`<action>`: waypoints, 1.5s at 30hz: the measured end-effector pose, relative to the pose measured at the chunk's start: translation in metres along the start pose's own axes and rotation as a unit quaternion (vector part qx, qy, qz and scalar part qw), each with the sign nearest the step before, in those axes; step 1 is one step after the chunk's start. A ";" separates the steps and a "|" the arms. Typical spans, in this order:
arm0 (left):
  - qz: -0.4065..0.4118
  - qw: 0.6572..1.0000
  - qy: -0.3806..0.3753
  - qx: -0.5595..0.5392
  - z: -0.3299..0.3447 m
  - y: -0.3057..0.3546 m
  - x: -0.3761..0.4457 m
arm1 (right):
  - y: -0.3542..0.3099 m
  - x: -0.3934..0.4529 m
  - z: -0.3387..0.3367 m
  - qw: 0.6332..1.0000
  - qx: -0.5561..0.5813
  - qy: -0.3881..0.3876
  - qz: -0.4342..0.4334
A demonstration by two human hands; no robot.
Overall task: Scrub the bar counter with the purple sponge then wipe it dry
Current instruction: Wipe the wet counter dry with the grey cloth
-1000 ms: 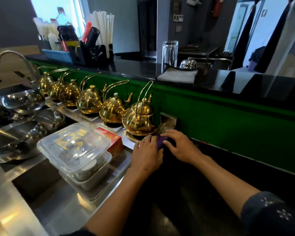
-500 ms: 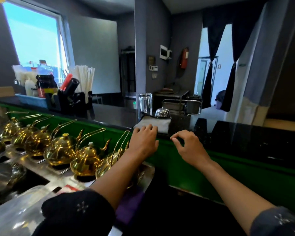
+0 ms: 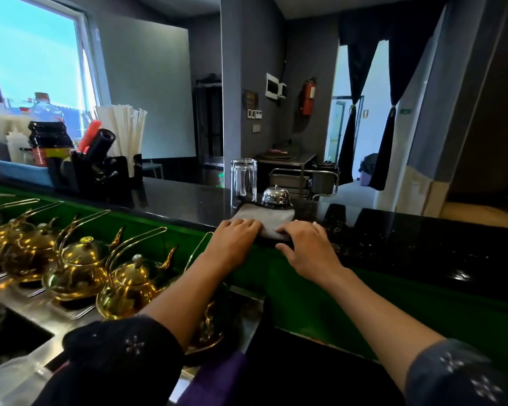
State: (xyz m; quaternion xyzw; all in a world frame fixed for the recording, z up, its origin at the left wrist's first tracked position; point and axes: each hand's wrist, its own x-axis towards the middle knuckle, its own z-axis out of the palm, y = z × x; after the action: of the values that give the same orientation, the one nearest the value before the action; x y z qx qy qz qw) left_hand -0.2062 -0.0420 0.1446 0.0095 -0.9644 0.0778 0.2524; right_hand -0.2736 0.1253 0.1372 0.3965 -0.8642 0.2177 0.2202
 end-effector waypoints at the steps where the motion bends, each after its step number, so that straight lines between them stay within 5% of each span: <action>1: 0.006 1.000 0.018 0.004 0.000 0.001 -0.002 | -0.003 -0.003 -0.001 1.000 0.002 0.017 -0.006; 7: 0.010 0.997 0.066 -0.043 -0.018 0.003 -0.007 | 0.001 -0.012 -0.032 0.994 0.071 0.084 0.006; 9: -0.045 0.981 0.088 -0.165 -0.032 0.005 -0.006 | 0.008 -0.010 -0.050 0.986 0.142 0.082 0.034; 12: -0.108 0.900 0.109 -0.408 -0.061 0.012 0.007 | 0.017 0.001 -0.079 0.965 0.221 0.120 0.068; 19: -0.122 0.748 0.119 -0.642 -0.099 0.040 0.034 | 0.036 0.008 -0.135 0.923 0.316 0.190 0.113; 29: -0.116 0.796 0.238 -0.544 -0.044 0.124 0.019 | 0.060 -0.057 -0.104 0.925 0.221 0.282 0.127; 38: -0.128 0.837 0.198 -0.493 -0.005 0.131 0.040 | 0.093 -0.058 -0.083 0.947 0.133 0.256 0.143; 45: -0.147 0.893 0.113 -0.410 -0.003 0.104 0.097 | 0.117 -0.005 -0.081 0.957 0.115 0.154 0.215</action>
State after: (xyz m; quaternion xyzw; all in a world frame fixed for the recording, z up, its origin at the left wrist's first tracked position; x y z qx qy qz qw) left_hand -0.2955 0.0631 0.1793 0.0382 -0.8632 -0.3618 0.3500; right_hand -0.3449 0.2420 0.1769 0.1852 -0.8537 0.4168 0.2515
